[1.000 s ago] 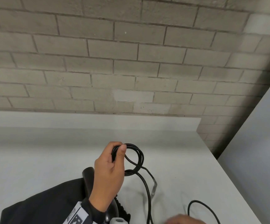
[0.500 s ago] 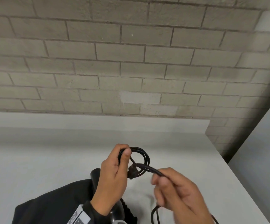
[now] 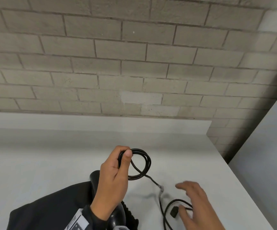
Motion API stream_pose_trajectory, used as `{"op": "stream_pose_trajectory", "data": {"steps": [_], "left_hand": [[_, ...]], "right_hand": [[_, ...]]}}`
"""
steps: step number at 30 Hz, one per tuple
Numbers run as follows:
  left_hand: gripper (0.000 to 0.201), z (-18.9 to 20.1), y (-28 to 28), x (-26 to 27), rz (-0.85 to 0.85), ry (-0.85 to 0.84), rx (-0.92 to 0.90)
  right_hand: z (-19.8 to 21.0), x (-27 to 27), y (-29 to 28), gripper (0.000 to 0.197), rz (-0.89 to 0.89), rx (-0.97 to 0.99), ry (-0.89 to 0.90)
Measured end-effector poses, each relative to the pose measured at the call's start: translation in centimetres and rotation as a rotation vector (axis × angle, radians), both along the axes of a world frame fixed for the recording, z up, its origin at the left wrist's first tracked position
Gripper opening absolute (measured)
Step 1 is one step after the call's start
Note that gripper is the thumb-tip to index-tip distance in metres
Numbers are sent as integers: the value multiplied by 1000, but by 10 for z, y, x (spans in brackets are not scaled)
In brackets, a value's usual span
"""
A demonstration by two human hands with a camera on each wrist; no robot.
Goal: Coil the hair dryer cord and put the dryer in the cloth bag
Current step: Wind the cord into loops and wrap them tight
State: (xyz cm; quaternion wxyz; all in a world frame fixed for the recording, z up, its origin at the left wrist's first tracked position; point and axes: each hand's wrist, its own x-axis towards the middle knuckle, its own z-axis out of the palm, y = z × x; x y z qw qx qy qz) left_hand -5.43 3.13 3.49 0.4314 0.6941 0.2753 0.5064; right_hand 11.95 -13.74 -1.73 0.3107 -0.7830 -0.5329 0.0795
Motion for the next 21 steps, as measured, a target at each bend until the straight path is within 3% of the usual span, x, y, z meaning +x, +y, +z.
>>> {"op": "stream_pose_trajectory", "data": {"steps": [2, 5, 7, 10, 13, 15, 18, 21], "left_hand": [[28, 0, -3, 2, -13, 0, 2], [30, 0, -6, 3, -16, -4, -4], [30, 1, -7, 1, -3, 1, -7], [27, 3, -3, -3, 54, 23, 15], [26, 4, 0, -5, 83, 66, 48], [37, 3, 0, -5, 54, 79, 73], [60, 1, -3, -7, -68, 53, 116], [60, 3, -7, -12, -187, 65, 205]], "right_hand": [[5, -12, 12, 65, 58, 43, -34], [17, -32, 33, 57, 187, 40, 19], [26, -42, 42, 36, 267, 22, 79], [47, -55, 48, 9, 242, 236, 42], [72, -59, 47, 11, 222, 420, -182], [90, -61, 50, 14, 266, 453, -277], [114, -60, 58, 10, 335, 444, -223], [131, -58, 67, 6, 397, 396, -101]]}}
